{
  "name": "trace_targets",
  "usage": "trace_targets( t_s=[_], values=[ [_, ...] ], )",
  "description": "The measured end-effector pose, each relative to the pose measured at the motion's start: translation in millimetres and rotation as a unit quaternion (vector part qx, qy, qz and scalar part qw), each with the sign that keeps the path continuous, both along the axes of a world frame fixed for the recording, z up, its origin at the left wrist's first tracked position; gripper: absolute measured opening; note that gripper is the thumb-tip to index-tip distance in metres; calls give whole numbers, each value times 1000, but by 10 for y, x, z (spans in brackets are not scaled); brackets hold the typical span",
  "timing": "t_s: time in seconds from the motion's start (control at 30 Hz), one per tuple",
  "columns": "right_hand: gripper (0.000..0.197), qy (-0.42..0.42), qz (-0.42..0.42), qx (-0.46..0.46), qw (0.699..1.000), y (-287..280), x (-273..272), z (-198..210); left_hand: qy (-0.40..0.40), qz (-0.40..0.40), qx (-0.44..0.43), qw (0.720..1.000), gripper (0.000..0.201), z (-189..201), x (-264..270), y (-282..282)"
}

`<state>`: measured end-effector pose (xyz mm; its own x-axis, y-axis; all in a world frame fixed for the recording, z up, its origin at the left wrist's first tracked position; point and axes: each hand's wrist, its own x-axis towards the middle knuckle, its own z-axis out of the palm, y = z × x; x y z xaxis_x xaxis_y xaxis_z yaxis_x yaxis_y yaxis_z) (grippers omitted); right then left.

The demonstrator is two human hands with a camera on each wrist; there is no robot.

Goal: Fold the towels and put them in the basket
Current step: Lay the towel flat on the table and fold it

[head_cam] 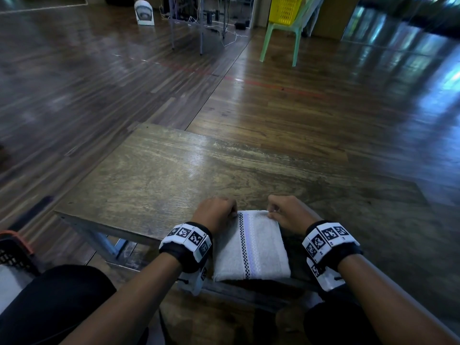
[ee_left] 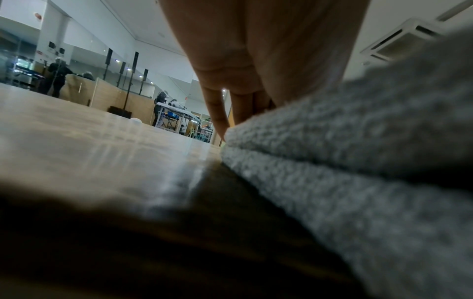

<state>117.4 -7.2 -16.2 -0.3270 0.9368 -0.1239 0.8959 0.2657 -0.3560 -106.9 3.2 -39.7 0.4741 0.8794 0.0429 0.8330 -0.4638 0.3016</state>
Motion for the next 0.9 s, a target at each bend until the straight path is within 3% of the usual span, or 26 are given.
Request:
trace_targets(
  t_s=[0.23,0.37,0.53,0.63,0.7,0.77,0.83,0.9],
  values=[
    [2,-18,-7,2,1000,-20,-50,29,-11,26,-14,999,15,59,10,-41],
    [17,-87,16,48,995,-42,-103,-25,13,31,0,999,12,68,-1,-53],
    [12,-201,39,173,963,-216,-192,-87,31,7,48,998,21,89,63,-199],
    [32,-207,35,137,968,-335,-234,-117,50,-23,29,998,28,77,151,-392],
    [65,-196,17,79,977,-419,-243,-122,59,-23,-9,998,45,12,192,-515],
    [83,-177,-5,35,984,-487,-245,-152,79,-20,-33,996,75,-74,209,-588],
    [84,-156,-28,5,987,-531,-243,-207,87,-9,-35,996,90,-148,213,-589],
    [63,-137,-53,-14,989,-555,-256,-245,81,0,-42,996,91,-194,218,-567]
  ],
)
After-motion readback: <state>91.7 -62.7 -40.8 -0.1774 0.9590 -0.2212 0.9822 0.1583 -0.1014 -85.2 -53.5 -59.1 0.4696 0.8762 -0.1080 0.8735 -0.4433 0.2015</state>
